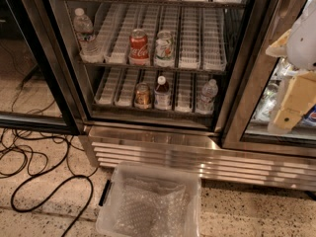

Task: Pick orange can from top shelf of fridge

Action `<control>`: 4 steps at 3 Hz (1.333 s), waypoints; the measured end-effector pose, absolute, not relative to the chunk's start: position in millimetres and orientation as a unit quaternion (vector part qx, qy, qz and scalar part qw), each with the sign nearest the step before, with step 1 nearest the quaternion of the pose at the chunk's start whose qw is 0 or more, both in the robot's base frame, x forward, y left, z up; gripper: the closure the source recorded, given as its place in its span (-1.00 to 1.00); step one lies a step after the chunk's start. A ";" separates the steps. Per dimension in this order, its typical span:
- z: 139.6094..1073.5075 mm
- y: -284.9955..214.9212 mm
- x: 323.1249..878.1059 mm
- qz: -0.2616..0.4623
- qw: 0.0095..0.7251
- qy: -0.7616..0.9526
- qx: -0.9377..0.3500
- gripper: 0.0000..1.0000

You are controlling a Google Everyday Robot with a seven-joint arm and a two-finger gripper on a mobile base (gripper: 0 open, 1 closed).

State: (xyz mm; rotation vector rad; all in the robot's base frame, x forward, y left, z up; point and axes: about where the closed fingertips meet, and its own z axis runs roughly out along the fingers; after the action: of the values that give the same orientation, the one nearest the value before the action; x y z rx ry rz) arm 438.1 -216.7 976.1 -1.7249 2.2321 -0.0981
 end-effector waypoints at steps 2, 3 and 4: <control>973.8 -215.6 452.8 -0.043 0.182 0.807 -0.561 -1.00; 968.9 -221.6 484.2 -0.050 0.221 0.848 -0.479 -1.00; 968.1 -228.3 508.2 -0.048 0.253 0.872 -0.416 -1.00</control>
Offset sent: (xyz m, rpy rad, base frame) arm 0.0577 -0.0019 -0.0124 0.1237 -0.1491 -0.4057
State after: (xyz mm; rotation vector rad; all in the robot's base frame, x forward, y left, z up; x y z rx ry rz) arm 508.2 -228.3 968.1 -1.1313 2.3709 -0.1308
